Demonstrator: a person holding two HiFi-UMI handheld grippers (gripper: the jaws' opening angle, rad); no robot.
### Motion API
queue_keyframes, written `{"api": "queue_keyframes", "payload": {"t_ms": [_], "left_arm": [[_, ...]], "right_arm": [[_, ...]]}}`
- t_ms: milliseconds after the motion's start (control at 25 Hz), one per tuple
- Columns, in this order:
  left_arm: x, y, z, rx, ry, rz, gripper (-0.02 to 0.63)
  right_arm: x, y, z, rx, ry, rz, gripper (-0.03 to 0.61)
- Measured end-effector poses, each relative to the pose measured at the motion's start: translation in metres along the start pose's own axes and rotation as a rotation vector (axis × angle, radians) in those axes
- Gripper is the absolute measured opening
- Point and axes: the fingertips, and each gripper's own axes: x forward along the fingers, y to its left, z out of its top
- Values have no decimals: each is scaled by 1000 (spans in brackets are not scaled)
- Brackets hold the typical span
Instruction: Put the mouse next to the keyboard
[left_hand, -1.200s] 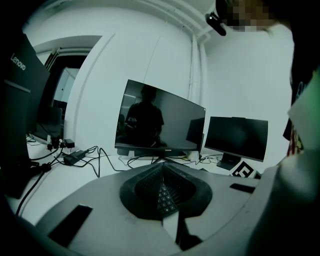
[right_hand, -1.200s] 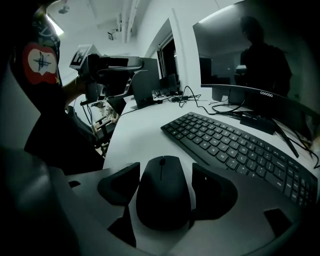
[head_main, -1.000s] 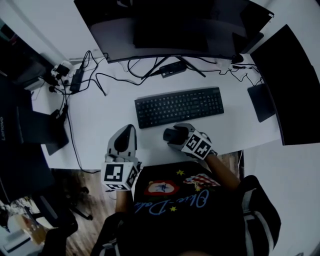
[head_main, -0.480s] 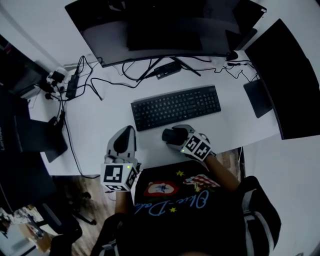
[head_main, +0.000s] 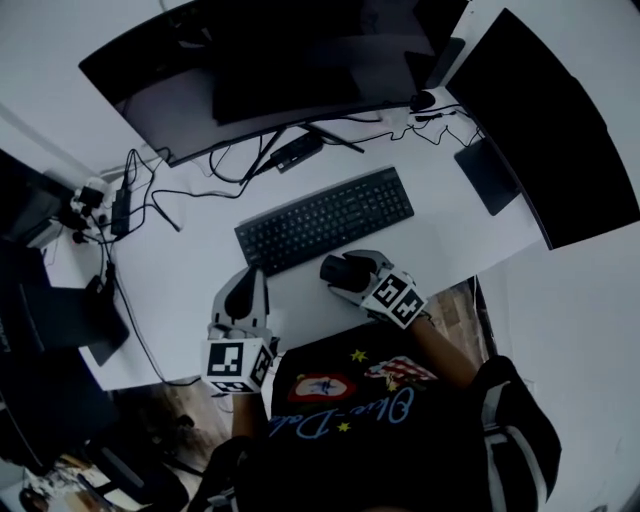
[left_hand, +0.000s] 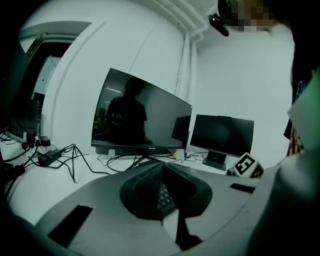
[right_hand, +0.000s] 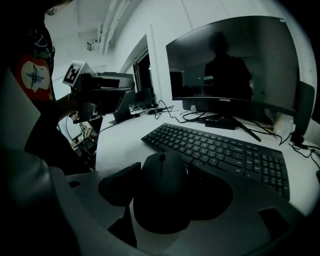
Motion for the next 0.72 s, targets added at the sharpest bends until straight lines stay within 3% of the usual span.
{"api": "queue_keyframes", "payload": {"t_ms": [320, 720], "left_arm": [[26, -45, 7, 35, 4, -56, 0], [51, -84, 5, 24, 30, -11, 0]], "right_arm": [[-58, -46, -3, 116, -100, -121, 282], [-110, -113, -14, 169, -143, -170, 282]]}}
